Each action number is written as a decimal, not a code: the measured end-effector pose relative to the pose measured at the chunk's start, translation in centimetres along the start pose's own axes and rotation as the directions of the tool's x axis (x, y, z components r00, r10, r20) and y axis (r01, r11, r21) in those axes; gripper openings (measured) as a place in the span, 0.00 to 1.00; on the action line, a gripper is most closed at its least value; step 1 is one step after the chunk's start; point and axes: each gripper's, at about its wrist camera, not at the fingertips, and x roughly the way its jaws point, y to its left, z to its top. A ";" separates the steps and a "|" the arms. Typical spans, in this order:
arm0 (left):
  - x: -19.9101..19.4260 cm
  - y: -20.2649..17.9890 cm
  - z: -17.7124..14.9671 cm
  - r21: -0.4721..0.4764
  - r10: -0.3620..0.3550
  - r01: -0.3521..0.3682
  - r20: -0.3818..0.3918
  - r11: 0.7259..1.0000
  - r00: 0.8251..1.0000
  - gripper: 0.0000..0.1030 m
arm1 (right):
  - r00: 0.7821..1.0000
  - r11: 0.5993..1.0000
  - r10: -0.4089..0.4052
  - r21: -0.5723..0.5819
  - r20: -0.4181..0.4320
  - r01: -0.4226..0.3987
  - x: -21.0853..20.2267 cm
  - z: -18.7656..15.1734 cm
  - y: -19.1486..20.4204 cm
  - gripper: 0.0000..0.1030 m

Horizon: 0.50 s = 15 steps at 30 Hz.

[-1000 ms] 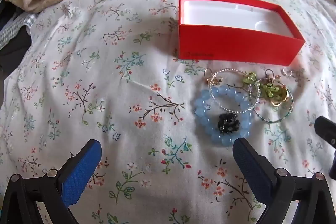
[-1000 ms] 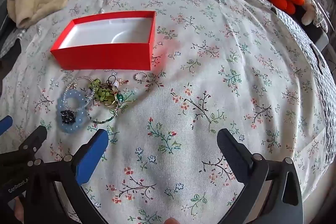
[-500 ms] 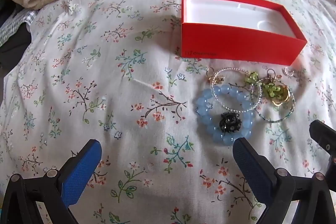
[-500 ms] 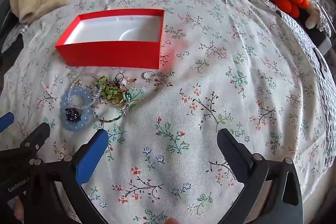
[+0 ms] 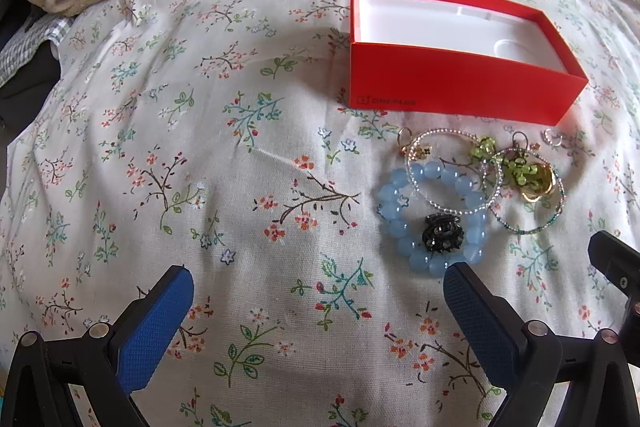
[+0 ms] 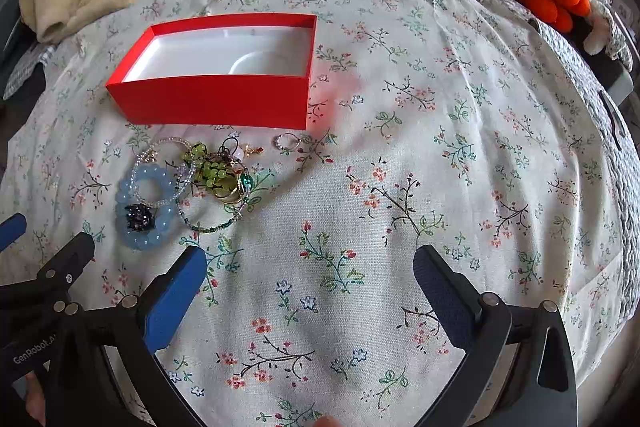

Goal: Organize jewelry

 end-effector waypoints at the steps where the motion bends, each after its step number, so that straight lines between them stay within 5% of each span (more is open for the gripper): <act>1: 0.0 0.0 0.0 0.000 0.000 0.000 0.000 1.000 1.000 0.99 | 1.000 1.000 0.000 0.000 0.000 0.000 0.0 0.0 0.0 1.00; 15: 0.0 0.0 -0.1 0.004 0.002 -0.002 -0.001 1.000 1.000 0.99 | 1.000 1.000 0.001 0.000 -0.006 -0.001 0.1 0.0 0.1 1.00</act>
